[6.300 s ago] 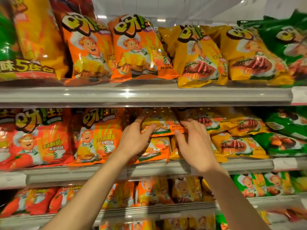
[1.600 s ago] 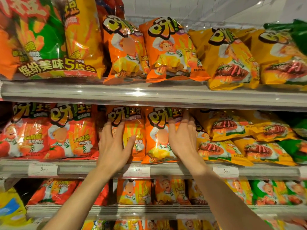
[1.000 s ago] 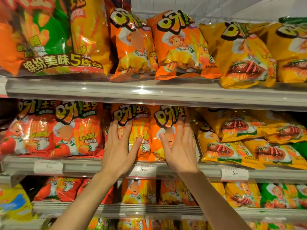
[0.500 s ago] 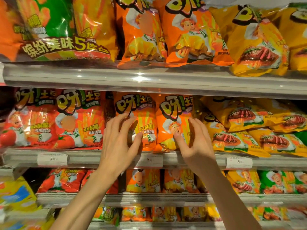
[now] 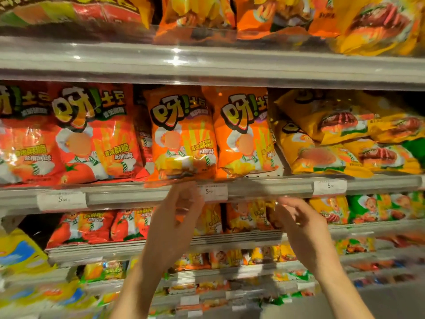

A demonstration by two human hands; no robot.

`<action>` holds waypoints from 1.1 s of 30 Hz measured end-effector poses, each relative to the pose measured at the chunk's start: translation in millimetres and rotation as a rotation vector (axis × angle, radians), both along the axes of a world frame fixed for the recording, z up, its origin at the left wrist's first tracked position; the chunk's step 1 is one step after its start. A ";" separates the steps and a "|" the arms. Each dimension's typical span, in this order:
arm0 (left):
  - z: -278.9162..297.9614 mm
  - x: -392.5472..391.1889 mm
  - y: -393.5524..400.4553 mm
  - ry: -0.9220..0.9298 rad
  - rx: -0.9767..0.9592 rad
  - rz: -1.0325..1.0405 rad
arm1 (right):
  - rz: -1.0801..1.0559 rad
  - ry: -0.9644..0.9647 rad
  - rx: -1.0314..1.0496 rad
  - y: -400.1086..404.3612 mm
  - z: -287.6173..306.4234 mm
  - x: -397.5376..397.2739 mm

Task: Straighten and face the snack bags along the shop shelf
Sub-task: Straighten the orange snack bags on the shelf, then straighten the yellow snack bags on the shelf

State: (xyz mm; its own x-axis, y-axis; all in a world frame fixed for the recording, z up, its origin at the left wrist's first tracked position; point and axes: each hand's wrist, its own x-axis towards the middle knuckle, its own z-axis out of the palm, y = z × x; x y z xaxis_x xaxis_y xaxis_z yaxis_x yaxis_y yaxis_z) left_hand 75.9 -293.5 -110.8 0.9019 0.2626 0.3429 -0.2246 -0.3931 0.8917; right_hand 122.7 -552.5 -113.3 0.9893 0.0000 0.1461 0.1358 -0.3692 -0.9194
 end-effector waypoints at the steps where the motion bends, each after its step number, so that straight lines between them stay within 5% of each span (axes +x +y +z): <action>1: -4.3 -1.6 -6.1 0.014 -0.032 0.020 | -0.005 0.013 -0.014 -7.9 -3.4 -0.2; 10: -2.0 12.2 -92.0 -0.006 -0.234 0.104 | 0.060 -0.042 -0.014 -91.4 -3.2 25.4; 21: 20.1 29.5 -190.2 -0.035 -0.109 0.210 | 0.185 -0.104 -0.045 -186.1 15.5 65.8; 33: 79.7 87.7 -209.1 -0.177 0.001 0.128 | -0.096 -0.421 -0.140 -208.2 81.2 94.4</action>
